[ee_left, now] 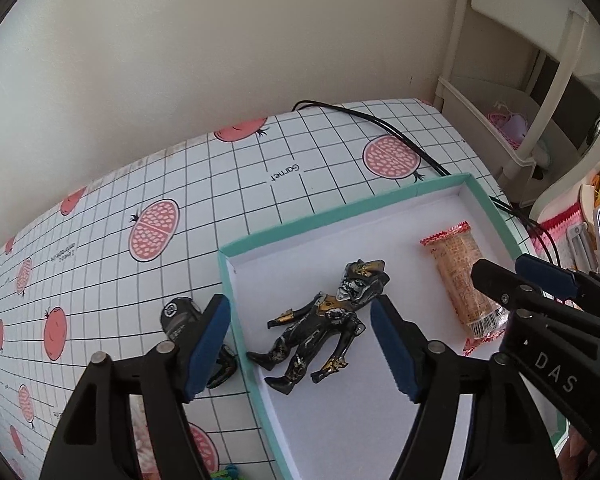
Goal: Organize objects
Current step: 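Lower and release the packet and figure into the tray, opening both grippers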
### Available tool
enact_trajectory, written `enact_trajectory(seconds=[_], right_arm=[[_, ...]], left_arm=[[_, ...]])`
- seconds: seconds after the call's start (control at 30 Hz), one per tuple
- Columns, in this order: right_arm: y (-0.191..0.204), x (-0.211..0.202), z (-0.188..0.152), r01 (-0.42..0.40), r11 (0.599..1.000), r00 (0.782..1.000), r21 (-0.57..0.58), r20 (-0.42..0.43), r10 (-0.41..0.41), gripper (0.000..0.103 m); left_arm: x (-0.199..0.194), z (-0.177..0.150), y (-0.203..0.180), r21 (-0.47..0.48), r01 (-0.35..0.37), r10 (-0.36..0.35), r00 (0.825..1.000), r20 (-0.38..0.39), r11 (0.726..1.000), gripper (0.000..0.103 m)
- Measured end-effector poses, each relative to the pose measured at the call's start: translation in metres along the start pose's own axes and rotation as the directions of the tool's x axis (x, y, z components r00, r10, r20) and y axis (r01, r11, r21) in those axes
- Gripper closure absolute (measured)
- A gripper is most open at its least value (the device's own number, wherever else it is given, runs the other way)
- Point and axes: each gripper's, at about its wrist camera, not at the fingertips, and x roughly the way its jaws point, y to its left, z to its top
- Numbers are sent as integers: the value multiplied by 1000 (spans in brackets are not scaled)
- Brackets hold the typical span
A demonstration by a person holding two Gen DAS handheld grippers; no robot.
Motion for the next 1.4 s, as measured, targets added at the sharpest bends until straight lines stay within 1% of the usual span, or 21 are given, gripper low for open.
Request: enact_trajectory(seconds=[0.03, 0.17, 0.3, 0.4, 0.43, 0.47, 0.5, 0.57, 0.7, 0.77, 0.83, 0.93, 1.03, 1.23, 1.4], right_arm=[[0, -2, 0, 2, 1000, 1000, 0, 3, -2, 53], [-2, -5, 1, 3, 1000, 1000, -6, 11, -3, 53], [-2, -3, -1, 8, 1000, 1000, -6, 5, -7, 53], [-2, 0, -3, 7, 1000, 1000, -8, 1, -7, 37], [-1, 1, -3, 5, 1000, 1000, -9, 3, -5, 36], [-1, 2, -4, 6, 1000, 1000, -10, 2, -6, 34], [-1, 3, -4, 8, 1000, 1000, -10, 1, -8, 33], [0, 4, -4, 5, 1000, 1000, -8, 2, -5, 27], [0, 5, -4, 1, 1000, 1000, -12, 8, -1, 21], [1, 5, -3, -1, 1000, 1000, -15, 9, 1, 13], [2, 5, -4, -4, 1000, 1000, -16, 15, 4, 8], [3, 5, -3, -4, 1000, 1000, -24, 20, 4, 4], [4, 5, -3, -4, 1000, 1000, -30, 24, 4, 0], [4, 5, -3, 11, 1000, 999, -21, 39, -11, 0], [6, 3, -3, 25, 1000, 999, -19, 39, -24, 0]], left_arm=[[-1, 0, 2, -6, -7, 7, 1000, 1, 1000, 19], [-6, 1, 10, -26, -19, 20, 1000, 6, 999, 19], [-4, 1, 18, -51, -54, 54, 999, 0, 997, 19], [-2, 0, 26, -81, -88, 87, 996, -5, 993, 17], [-1, 0, 29, -94, -93, 92, 996, -10, 991, 16], [1, -1, 31, -106, -95, 94, 995, -15, 990, 9], [2, -1, 35, -123, -95, 94, 995, -15, 988, 7], [3, -2, 41, -146, -98, 97, 995, -14, 984, 7], [3, -4, 53, -191, -103, 103, 995, -6, 976, 7], [4, -5, 55, -196, -105, 105, 994, -10, 975, 7], [6, -5, 57, -199, -110, 109, 994, -15, 974, 7], [8, -6, 59, -203, -115, 115, 993, -14, 972, 7], [7, -6, 62, -205, -128, 129, 992, -8, 970, 7], [5, -7, 70, -231, -126, 129, 992, -5, 965, 7], [1, -6, 73, -236, -121, 122, 993, -10, 964, 7]])
